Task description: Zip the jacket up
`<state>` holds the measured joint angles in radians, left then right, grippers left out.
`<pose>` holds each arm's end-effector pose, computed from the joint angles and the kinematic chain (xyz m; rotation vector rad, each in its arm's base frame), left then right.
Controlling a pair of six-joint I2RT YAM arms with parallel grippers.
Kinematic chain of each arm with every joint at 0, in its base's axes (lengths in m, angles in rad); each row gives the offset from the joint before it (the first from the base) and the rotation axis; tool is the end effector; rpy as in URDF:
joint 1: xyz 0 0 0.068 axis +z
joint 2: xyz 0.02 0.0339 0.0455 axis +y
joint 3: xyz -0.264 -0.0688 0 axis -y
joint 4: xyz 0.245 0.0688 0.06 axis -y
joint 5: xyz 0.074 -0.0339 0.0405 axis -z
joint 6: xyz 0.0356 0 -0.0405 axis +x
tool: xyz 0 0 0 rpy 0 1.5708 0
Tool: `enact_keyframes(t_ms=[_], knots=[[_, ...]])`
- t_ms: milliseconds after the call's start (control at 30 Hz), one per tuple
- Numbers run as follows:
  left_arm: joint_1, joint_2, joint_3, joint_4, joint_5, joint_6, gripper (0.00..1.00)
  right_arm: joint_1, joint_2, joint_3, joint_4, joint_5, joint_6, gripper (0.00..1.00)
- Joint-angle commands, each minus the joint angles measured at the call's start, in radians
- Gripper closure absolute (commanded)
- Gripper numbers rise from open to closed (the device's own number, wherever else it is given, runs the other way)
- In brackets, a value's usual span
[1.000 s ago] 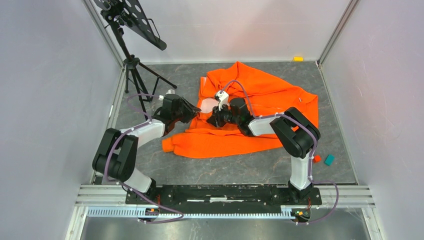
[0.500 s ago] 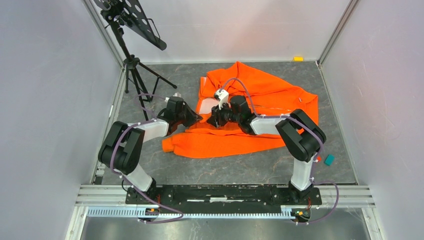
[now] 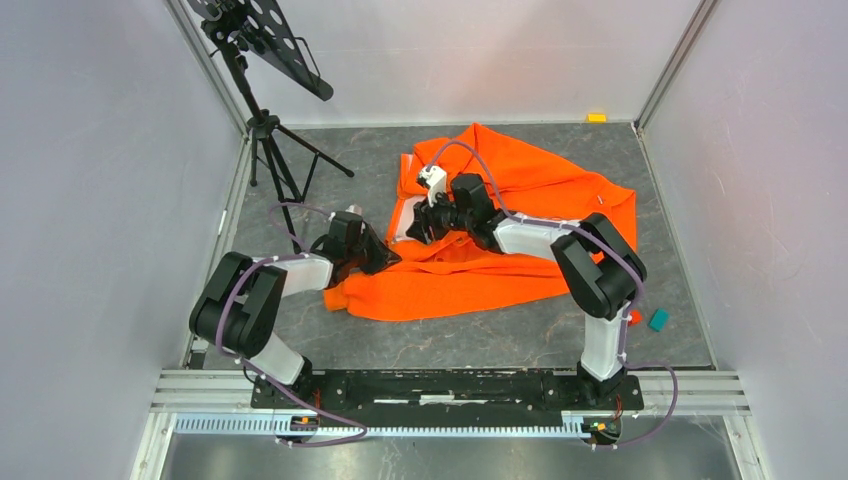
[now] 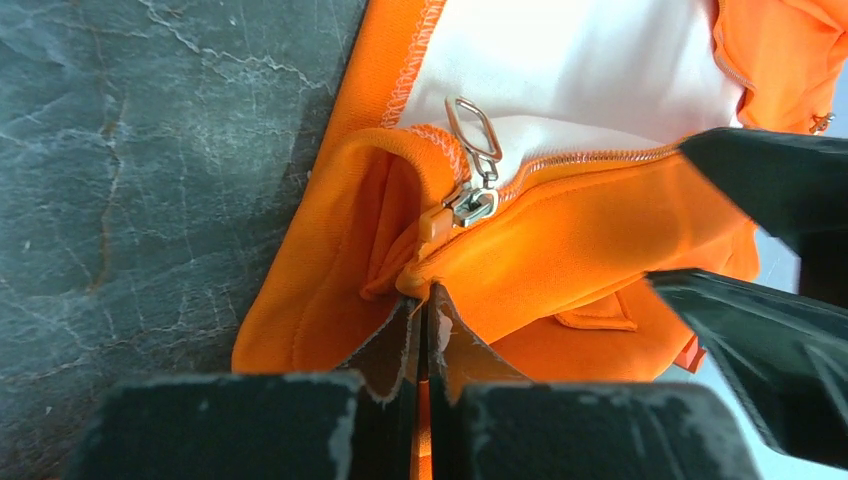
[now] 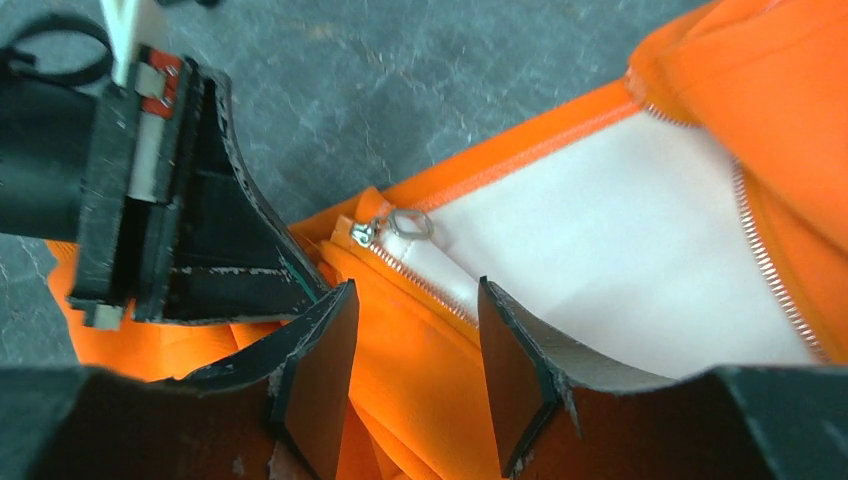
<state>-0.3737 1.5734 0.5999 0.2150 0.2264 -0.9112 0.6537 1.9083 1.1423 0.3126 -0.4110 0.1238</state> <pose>0.2643 -0.1122 0.1339 -0.5421 2.4256 -0.8656 0.3259 0.2676 0.1893 -0.8085 1.9418 0.8966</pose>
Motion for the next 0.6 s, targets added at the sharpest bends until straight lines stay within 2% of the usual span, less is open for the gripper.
enact_keyframes(t_ms=[0, 133, 367, 567], knots=[[0.001, 0.022, -0.012, -0.006, 0.038, 0.028, 0.95, 0.004, 0.030, -0.022, 0.032, -0.036, 0.005, 0.48], [0.022, 0.021, -0.013, 0.025, 0.058, 0.002, 0.90, 0.021, 0.039, -0.125, 0.171, -0.020, 0.073, 0.54], [0.086, 0.020, -0.014, 0.106, 0.128, -0.066, 0.70, 0.024, 0.098, -0.178, 0.294, -0.030, 0.180, 0.71], [0.101, 0.071, 0.009, 0.168, 0.169, -0.113, 0.61, 0.025, 0.098, -0.196, 0.327, -0.036, 0.195, 0.72]])
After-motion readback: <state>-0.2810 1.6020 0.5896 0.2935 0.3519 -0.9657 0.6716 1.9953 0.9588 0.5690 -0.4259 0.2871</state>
